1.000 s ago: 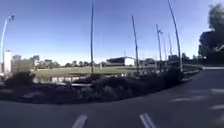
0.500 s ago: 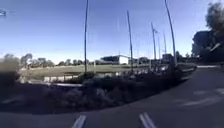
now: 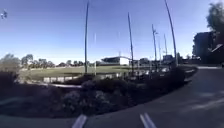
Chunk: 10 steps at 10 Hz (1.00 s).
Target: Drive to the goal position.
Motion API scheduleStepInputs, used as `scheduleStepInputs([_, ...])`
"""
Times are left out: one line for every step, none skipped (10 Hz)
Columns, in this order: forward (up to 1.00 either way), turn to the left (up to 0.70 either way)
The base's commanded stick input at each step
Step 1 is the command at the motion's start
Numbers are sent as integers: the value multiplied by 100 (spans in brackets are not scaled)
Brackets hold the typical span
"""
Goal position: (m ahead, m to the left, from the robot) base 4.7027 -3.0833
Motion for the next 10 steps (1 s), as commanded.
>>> scheduleStepInputs([0, -45])
scheduleStepInputs([0, -45])
scheduleStepInputs([0, -45])
scheduleStepInputs([0, -45])
scheduleStepInputs([0, -45])
scheduleStepInputs([0, -45])
scheduleStepInputs([0, -45])
scheduleStepInputs([0, -45])
scheduleStepInputs([0, -45])
scheduleStepInputs([0, -45])
